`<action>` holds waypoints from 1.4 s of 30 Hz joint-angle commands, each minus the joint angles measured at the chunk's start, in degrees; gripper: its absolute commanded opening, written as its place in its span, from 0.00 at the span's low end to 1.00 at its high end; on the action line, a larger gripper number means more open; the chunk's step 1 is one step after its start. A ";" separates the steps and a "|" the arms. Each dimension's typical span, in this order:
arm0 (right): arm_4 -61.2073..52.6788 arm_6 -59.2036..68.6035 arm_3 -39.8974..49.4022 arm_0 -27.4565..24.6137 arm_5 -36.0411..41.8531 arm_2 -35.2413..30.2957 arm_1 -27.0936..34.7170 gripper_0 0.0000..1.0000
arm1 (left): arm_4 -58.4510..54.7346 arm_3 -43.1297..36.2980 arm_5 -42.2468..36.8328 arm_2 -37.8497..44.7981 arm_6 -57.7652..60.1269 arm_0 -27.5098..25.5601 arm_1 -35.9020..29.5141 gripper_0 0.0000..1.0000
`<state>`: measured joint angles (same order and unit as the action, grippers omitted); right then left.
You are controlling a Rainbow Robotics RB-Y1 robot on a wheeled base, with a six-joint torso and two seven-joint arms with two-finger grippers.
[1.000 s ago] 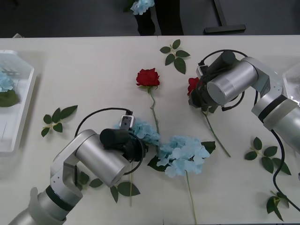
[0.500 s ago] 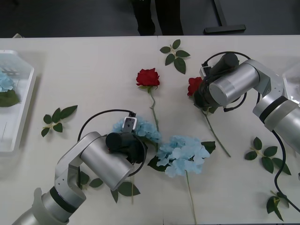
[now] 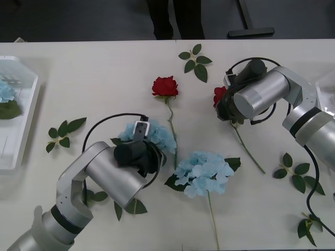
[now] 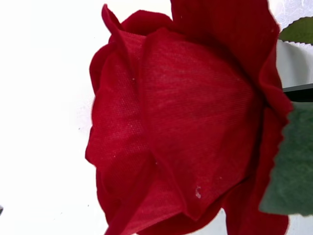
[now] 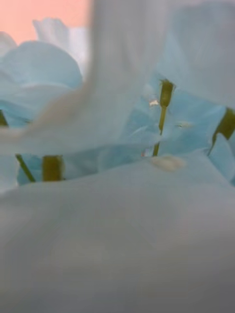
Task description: Place the red flowers into the right box and the blue flowers into the left box. If a person shows an open palm, hand one flower to the person first, then continue sorting.
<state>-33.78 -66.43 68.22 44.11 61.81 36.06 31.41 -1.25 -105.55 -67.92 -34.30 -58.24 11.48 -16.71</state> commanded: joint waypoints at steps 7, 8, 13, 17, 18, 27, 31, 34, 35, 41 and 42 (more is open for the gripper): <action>-8.58 -2.48 0.42 4.32 15.09 -12.24 9.64 0.00 | -15.18 -19.25 -19.35 14.09 0.93 7.77 -12.38 0.00; -9.64 -3.97 0.34 4.58 16.32 -13.39 11.04 0.00 | -16.85 -20.30 -21.28 15.76 0.84 8.29 -14.05 0.00; -9.72 -10.39 0.34 5.02 21.07 -20.24 18.08 0.00 | -25.47 -22.50 -29.37 24.64 -0.48 10.31 -23.54 0.00; -2.87 -16.72 -0.37 5.02 20.89 -20.24 21.68 0.00 | -28.10 -22.24 -33.59 29.38 -4.87 10.67 -30.66 0.00; -0.50 -18.39 -1.42 5.11 20.54 -20.24 22.47 0.00 | -28.54 -21.71 -34.91 30.79 -6.98 10.58 -32.86 0.00; 5.66 -26.39 -18.03 5.11 6.22 -20.15 23.70 0.00 | -29.16 -8.97 -36.14 42.74 -22.89 6.54 -43.84 0.00; 6.54 -26.39 -25.24 4.94 -0.90 -20.07 21.41 0.00 | -26.78 0.88 -30.86 44.24 -31.06 5.22 -47.01 0.00; 8.64 -26.03 -29.81 4.94 -5.47 -20.07 19.13 0.00 | -25.55 7.64 -26.56 44.24 -34.93 5.13 -47.53 0.00; 8.91 -25.95 -30.78 4.94 -6.44 -20.07 18.69 0.00 | -25.03 8.79 -25.42 44.24 -35.72 5.22 -47.53 0.00; 13.21 -25.24 -36.93 4.94 -15.67 -20.07 14.91 0.00 | -23.97 19.07 -16.54 43.88 -39.68 5.22 -47.53 0.00; 13.39 -25.24 -37.37 4.94 -16.28 -20.07 14.65 0.00 | -24.32 19.95 -15.75 43.36 -39.76 5.22 -47.53 0.00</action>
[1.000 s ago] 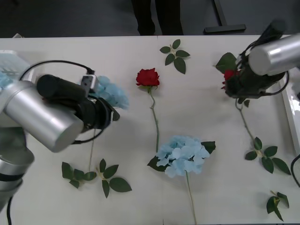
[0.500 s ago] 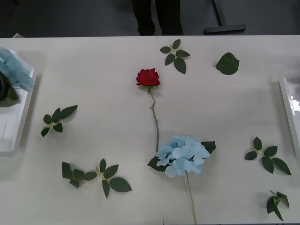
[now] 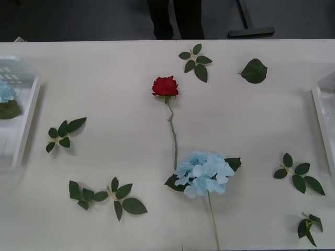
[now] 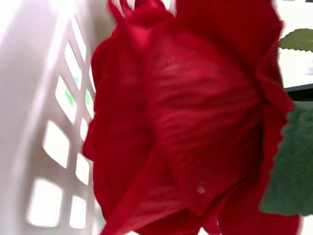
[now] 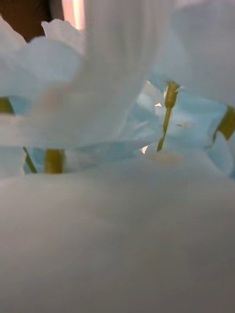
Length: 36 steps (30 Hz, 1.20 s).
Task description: Place the red flowers into the right box and the blue flowers into the left box. If a person shows an open palm, hand one flower to the person first, then continue sorting.
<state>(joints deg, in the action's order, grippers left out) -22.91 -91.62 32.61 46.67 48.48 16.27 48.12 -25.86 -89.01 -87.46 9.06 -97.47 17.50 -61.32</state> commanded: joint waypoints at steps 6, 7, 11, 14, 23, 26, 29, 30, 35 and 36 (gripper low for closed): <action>2.43 -0.58 -1.85 2.37 -4.27 -0.27 -2.24 0.59 | 1.25 5.25 7.22 -4.14 -0.17 -0.80 -2.93 0.20; 2.43 -0.75 -1.85 2.37 -4.45 -0.27 -2.24 0.64 | 1.25 5.25 7.22 -4.14 -0.09 -0.80 -2.93 0.32; 2.34 -1.72 -1.05 2.37 -4.71 -0.27 -2.24 0.76 | 1.25 5.25 7.31 -4.14 -0.26 -0.80 -2.93 0.73; 1.29 -4.36 -0.09 2.37 -4.63 -0.36 -1.98 0.83 | 1.16 5.34 7.39 -4.14 -0.53 -0.80 -2.93 0.94; -11.37 -13.24 10.72 2.55 11.46 -4.67 2.15 0.88 | -7.46 4.90 6.78 -1.85 -1.58 -0.80 -2.93 1.00; -15.85 -13.06 14.50 2.46 16.29 -4.75 3.64 0.88 | -11.85 2.96 5.02 -0.62 -1.49 -0.80 -2.93 1.00; -21.83 -11.39 18.54 2.46 20.77 -5.72 5.23 0.88 | -16.95 -0.64 3.26 -0.27 0.00 -0.36 -2.93 1.00; -22.88 -10.77 19.25 2.46 21.39 -6.25 5.67 0.88 | -18.53 -1.52 3.09 -0.27 1.32 -0.27 -2.93 1.00; -23.67 -11.57 20.57 2.46 20.42 -6.42 7.42 0.88 | -25.47 -6.71 1.68 -1.68 12.04 1.04 -0.82 1.00; -23.76 -11.65 20.48 2.46 20.51 -6.42 7.60 0.88 | -25.74 -7.32 1.33 -1.94 13.54 1.31 -0.38 1.00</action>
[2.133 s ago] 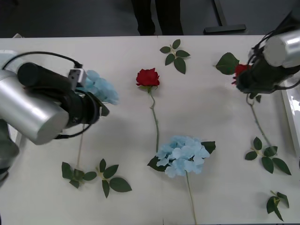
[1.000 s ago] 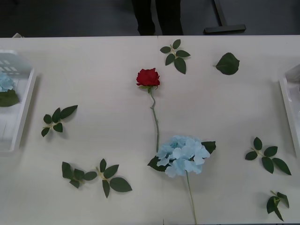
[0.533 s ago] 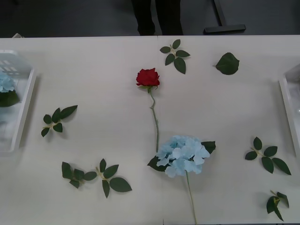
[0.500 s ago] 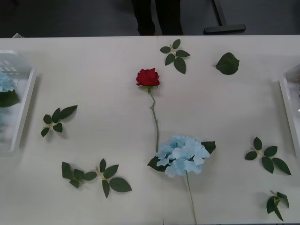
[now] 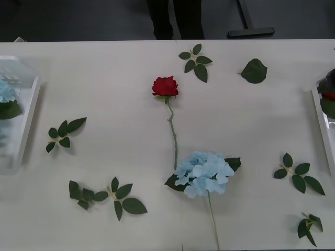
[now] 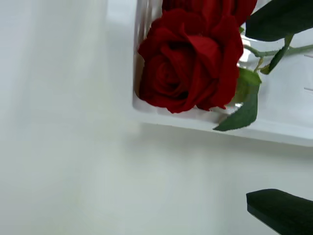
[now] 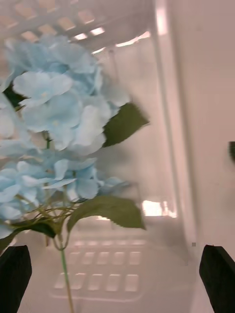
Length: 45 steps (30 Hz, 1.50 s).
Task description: Place the red flowers into the right box and the blue flowers into the left box. If a person shows an open palm, hand one flower to the person first, then continue sorting.
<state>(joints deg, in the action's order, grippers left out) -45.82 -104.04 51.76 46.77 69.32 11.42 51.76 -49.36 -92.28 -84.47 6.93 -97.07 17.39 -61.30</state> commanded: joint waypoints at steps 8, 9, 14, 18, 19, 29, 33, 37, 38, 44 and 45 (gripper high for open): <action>-16.05 -11.01 4.14 2.28 9.17 -2.63 6.69 0.88 | -1.44 -9.68 -4.91 -7.90 32.47 7.66 5.40 1.00; -17.90 -11.01 4.49 2.28 9.96 -2.63 6.69 0.88 | -1.35 -9.76 -5.09 -8.34 33.79 8.01 6.11 1.00; -35.30 -5.65 10.82 -3.00 10.31 -2.45 6.69 0.88 | 0.67 -9.85 -4.91 -12.20 42.14 11.52 11.91 1.00; -37.23 3.93 26.37 -12.58 4.69 -2.45 6.87 0.88 | 4.80 -9.68 -4.04 -16.95 46.10 14.78 15.25 1.00; -36.53 6.83 31.82 -16.00 1.88 -2.45 7.22 0.88 | 6.12 -9.50 -3.42 -18.71 47.41 15.74 16.48 1.00; -22.73 25.02 62.85 -35.60 -6.91 -2.45 7.83 0.88 | 18.95 -5.02 9.85 -31.89 50.75 19.79 28.78 1.00; -15.70 30.39 71.02 -40.79 -6.91 -1.66 7.83 0.88 | 22.29 -1.41 11.78 -36.02 50.84 22.42 33.97 1.00; -8.84 35.04 77.00 -43.78 -6.83 1.24 7.83 0.88 | 24.93 1.75 12.40 -37.60 50.58 24.80 38.10 1.00; -7.70 35.75 77.79 -44.04 -6.83 1.77 7.92 0.89 | 25.01 2.45 12.58 -37.87 50.40 25.24 38.63 1.00; 7.59 42.07 83.85 -44.48 -6.39 11.96 8.89 0.89 | 28.71 8.52 15.48 -41.21 50.23 29.72 43.81 1.00; 10.58 43.57 84.29 -43.95 -6.21 14.77 8.89 0.89 | 29.94 9.40 15.48 -42.00 50.31 30.42 44.52 1.00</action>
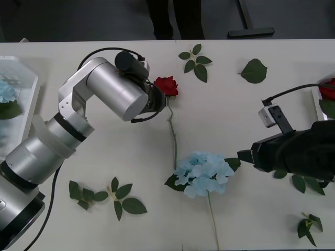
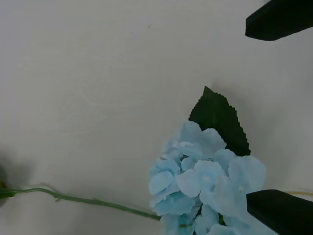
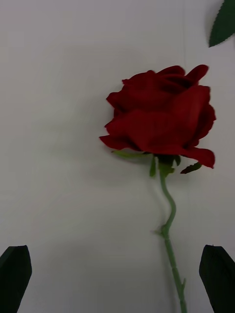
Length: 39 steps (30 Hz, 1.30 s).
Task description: Place the red flowers into the right box and the blue flowers into the left box. If a person shows an open palm, hand one flower to the person first, then continue sorting.
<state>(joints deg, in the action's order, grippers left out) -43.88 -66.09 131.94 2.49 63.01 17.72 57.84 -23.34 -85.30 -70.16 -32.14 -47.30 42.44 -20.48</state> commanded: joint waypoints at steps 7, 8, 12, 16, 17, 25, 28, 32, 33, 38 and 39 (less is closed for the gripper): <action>18.39 12.39 4.02 4.27 -2.28 21.30 2.72 0.89 | 6.38 7.96 4.51 -7.15 0.36 8.36 5.80 1.00; 20.24 13.79 4.11 4.71 -3.25 23.41 2.72 0.89 | 7.61 8.75 5.47 -8.03 0.36 8.62 6.07 1.00; 23.93 17.48 4.02 4.80 -4.56 27.54 2.63 0.89 | 9.46 11.30 9.95 -10.84 0.36 9.33 6.24 1.00; 28.50 21.09 3.67 5.51 -4.65 31.67 2.63 0.89 | 9.55 14.37 15.49 -13.04 0.36 9.50 6.24 1.00; 30.26 23.02 3.23 6.12 -4.65 33.43 2.46 0.89 | 9.55 15.69 17.16 -13.74 0.28 9.59 6.42 1.00; 35.71 32.86 -2.30 9.20 -4.83 40.20 -1.24 0.89 | 10.51 22.64 22.52 -15.15 0.10 10.29 9.05 1.00; 37.29 35.68 -4.76 10.34 -4.83 41.96 -3.34 0.88 | 10.51 24.92 23.14 -15.15 -0.16 11.08 10.02 1.00; 39.49 39.02 -7.93 11.22 -4.48 43.45 -6.51 0.89 | 10.42 27.65 23.84 -15.15 -0.43 11.96 11.43 1.00; 39.75 39.90 -8.54 11.39 -4.48 43.72 -7.12 0.89 | 10.60 28.26 24.02 -15.06 -0.60 12.14 11.78 1.00; 40.01 42.71 -9.25 11.75 -3.86 44.59 -8.71 0.88 | 12.62 28.96 24.19 -15.15 -1.39 12.23 12.22 1.00; 40.45 43.32 -9.25 11.75 -3.69 44.86 -8.97 0.88 | 12.62 29.14 24.19 -15.15 -1.39 12.23 12.22 1.00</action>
<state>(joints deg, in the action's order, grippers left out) -4.59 -24.92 122.06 12.88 58.81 61.32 50.57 -11.64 -56.09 -46.72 -46.68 -47.31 51.58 -9.94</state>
